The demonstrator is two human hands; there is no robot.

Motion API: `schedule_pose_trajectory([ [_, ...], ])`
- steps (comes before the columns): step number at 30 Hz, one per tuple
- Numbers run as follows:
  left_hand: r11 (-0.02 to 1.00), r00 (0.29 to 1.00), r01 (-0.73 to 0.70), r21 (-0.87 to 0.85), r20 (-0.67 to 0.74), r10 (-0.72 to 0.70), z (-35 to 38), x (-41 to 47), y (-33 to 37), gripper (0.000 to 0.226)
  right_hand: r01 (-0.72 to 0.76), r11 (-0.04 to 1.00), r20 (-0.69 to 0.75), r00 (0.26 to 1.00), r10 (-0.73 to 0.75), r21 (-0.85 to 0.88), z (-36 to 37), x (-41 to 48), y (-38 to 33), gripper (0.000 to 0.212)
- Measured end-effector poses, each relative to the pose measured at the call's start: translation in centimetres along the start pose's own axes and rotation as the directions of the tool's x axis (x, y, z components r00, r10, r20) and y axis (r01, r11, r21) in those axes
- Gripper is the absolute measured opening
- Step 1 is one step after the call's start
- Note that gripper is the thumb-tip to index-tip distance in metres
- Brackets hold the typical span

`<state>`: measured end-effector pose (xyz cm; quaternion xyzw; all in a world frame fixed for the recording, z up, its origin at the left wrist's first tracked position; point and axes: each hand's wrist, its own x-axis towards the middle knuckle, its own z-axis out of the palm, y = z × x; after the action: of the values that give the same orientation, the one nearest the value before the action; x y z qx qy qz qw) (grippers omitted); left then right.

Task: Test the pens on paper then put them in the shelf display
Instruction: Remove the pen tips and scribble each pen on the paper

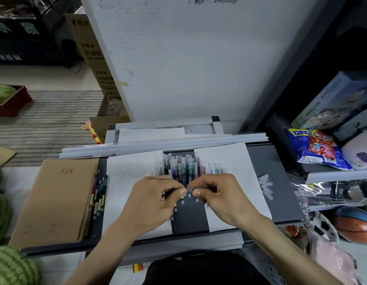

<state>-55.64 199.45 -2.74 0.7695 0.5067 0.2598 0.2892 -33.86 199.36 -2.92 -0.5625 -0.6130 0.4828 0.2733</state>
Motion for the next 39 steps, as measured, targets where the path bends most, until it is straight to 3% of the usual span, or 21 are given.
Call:
schedule_pose_trajectory([
  [6, 0.991, 0.999, -0.033, 0.130, -0.012, 0.035, 1.0, -0.1, -0.1, 0.033, -0.015, 1.000, -0.031, 0.999, 0.015, 0.010, 1.1, 0.0, 0.8, 0.040],
  [8, 0.994, 0.999, -0.038, 0.104, -0.019, 0.041, 1.3, -0.2, -0.2, 0.032, -0.030, 0.998, -0.010, 0.999, 0.030, 0.059, 1.1, -0.1, 1.1, 0.029],
  [11, 1.000, 1.000, -0.017, 0.003, -0.006, 0.017, 2.1, -0.2, -0.2, 0.031, -0.043, 0.963, -0.001, 0.999, 0.045, 0.265, 0.6, -0.4, 1.8, 0.014],
  [13, 0.994, 0.999, 0.040, -0.104, -0.023, -0.042, 2.9, -0.1, 0.0, 0.027, -0.072, 0.877, -0.016, 0.996, 0.090, 0.475, 0.6, -0.5, 2.4, 0.009],
  [15, 0.975, 0.992, 0.108, -0.193, -0.049, -0.119, 3.9, 0.0, 0.0, 0.031, -0.134, 0.724, 0.022, 0.986, 0.163, 0.676, 1.4, -0.4, 2.8, 0.014],
  [17, 0.950, 0.978, 0.186, -0.250, -0.045, -0.204, 4.9, -0.2, -0.1, 0.038, -0.172, 0.665, 0.051, 0.979, 0.198, 0.727, 2.4, -0.4, 3.3, 0.021],
  [22, 0.888, 0.935, 0.352, -0.297, 0.061, -0.350, 6.1, -1.1, -1.9, 0.036, -0.199, 0.817, -0.054, 0.961, 0.270, 0.541, 3.0, 0.3, 5.2, 0.024],
  [25, 0.875, 0.906, 0.417, -0.244, 0.041, -0.421, 5.3, -1.8, -5.2, 0.028, -0.241, 0.825, -0.092, 0.939, 0.332, 0.511, 1.4, 1.6, 7.2, 0.023],
  [27, 0.876, 0.879, 0.469, -0.111, -0.042, -0.476, 4.0, -2.2, -8.4, 0.024, -0.271, 0.855, -0.143, 0.920, 0.366, 0.443, -0.5, 2.6, 8.7, 0.029],
  [30, 0.782, 0.776, 0.613, 0.110, -0.269, -0.570, 1.2, -2.5, -13.7, 0.014, -0.368, 0.926, -0.288, 0.881, 0.376, 0.082, -3.6, 4.0, 11.6, 0.026],
  [34, 0.607, 0.651, 0.758, 0.238, -0.337, -0.680, -1.6, -2.8, -18.4, 0.011, -0.478, 0.846, -0.377, 0.847, 0.374, -0.236, -6.0, 5.2, 14.4, 0.035],
  [39, 0.540, 0.633, 0.769, 0.342, -0.290, -0.718, -2.1, -2.8, -19.5, 0.008, -0.529, 0.775, -0.370, 0.836, 0.405, -0.346, -6.1, 5.8, 15.9, 0.048],
])
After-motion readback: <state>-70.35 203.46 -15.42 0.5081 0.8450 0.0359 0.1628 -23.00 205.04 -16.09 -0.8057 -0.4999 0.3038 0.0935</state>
